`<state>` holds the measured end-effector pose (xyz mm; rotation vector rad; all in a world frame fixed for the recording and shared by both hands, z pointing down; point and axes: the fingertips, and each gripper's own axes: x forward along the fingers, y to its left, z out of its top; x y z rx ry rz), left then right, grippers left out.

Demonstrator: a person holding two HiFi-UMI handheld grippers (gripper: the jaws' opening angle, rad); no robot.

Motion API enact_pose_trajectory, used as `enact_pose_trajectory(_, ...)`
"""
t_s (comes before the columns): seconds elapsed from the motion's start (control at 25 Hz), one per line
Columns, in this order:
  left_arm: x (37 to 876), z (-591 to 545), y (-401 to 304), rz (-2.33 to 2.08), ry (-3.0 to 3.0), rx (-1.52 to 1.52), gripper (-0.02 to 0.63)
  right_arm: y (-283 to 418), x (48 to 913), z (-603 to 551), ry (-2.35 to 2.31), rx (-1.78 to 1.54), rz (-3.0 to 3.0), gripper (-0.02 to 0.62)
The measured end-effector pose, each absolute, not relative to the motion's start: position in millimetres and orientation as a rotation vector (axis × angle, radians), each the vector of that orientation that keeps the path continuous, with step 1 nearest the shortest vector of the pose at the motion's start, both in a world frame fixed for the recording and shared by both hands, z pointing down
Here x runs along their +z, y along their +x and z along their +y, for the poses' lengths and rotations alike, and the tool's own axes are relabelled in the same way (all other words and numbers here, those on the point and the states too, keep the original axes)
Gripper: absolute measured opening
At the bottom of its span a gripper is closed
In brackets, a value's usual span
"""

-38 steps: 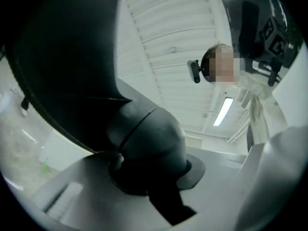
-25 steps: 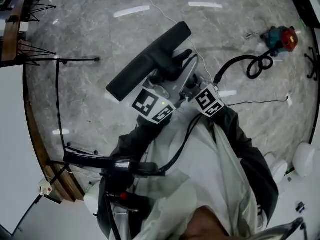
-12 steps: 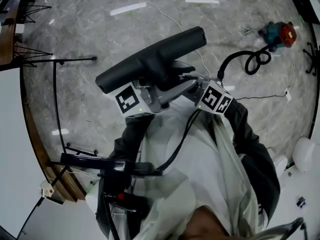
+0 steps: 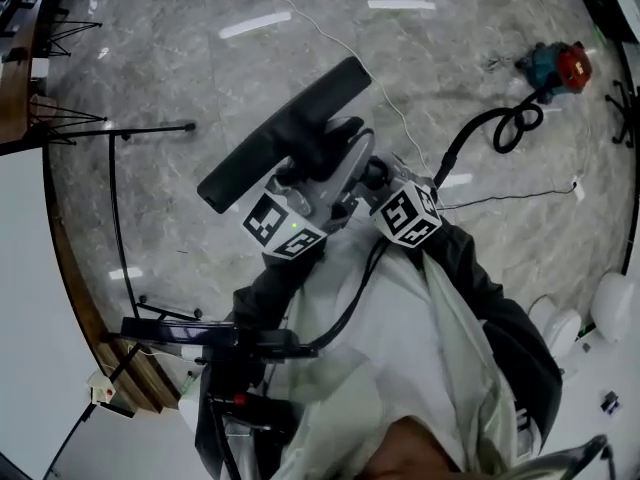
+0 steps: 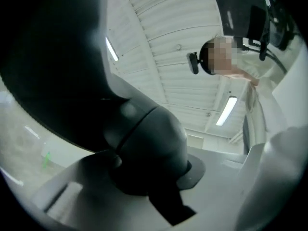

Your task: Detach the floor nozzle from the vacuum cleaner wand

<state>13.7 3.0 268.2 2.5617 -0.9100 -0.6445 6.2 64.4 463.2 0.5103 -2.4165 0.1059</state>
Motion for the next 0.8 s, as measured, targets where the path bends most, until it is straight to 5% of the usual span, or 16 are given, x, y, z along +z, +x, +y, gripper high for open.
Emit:
enact_pose_trajectory(0.36,258,55,32,-0.235,2.754,-0.763,0.084,2,458,109,0.033,0.239,-2.521,0.049)
enact_pose_trajectory(0.64,265,-5,13,-0.876,2.578,-0.696,0.072,5,462,53,0.559,0.109,-2.438,0.049)
enact_pose_trajectory(0.8,241,19,17,-0.710,2.738,-0.760,0.075,3,446,44,0.734,-0.068,-2.432,0.051)
